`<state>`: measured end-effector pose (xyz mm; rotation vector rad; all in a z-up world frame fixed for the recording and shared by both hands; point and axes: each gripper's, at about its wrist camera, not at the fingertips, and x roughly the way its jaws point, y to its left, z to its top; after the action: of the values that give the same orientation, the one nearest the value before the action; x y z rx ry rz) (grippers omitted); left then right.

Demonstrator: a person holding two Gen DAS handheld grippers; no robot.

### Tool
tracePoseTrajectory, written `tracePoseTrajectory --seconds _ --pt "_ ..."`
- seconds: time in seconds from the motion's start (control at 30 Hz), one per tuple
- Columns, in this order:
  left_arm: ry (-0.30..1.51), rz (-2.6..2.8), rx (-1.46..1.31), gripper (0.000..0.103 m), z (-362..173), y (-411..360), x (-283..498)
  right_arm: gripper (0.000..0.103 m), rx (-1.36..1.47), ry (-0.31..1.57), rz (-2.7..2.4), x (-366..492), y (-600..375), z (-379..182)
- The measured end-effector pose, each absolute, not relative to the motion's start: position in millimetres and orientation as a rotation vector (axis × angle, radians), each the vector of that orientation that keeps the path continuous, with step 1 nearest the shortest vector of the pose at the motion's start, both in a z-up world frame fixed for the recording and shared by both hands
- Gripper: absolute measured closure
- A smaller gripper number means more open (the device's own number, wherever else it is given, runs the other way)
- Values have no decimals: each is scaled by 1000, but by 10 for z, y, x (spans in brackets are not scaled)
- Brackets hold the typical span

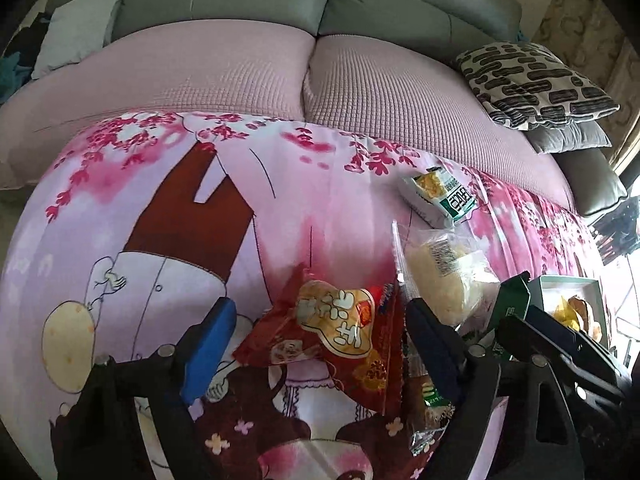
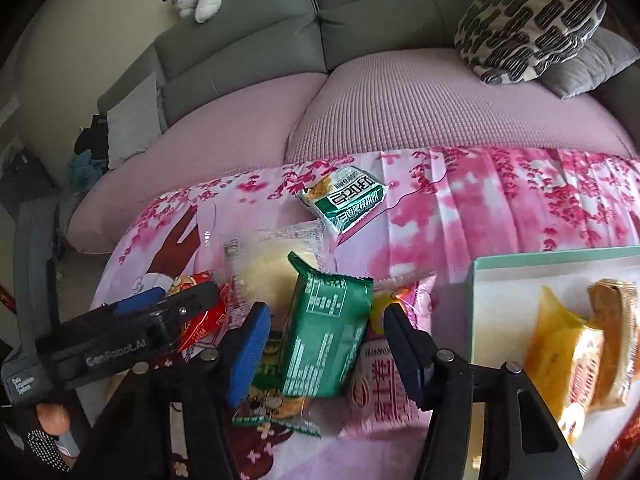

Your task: Organize snacks

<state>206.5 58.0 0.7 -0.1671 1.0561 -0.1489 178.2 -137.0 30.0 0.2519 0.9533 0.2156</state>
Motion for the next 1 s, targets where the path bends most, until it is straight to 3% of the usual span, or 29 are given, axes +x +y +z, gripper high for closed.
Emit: tracePoseTrajectory --seconds 0.1,0.5,1.0 --pt "1066 -155 -162 26 -46 556 2090 48 254 962 220 1840 -1365 256" --pt "1036 -137 -168 41 -3 557 2059 57 235 975 227 1873 -1281 185" --pt "991 5 -251 45 221 676 1732 60 263 922 224 1557 -1402 400"
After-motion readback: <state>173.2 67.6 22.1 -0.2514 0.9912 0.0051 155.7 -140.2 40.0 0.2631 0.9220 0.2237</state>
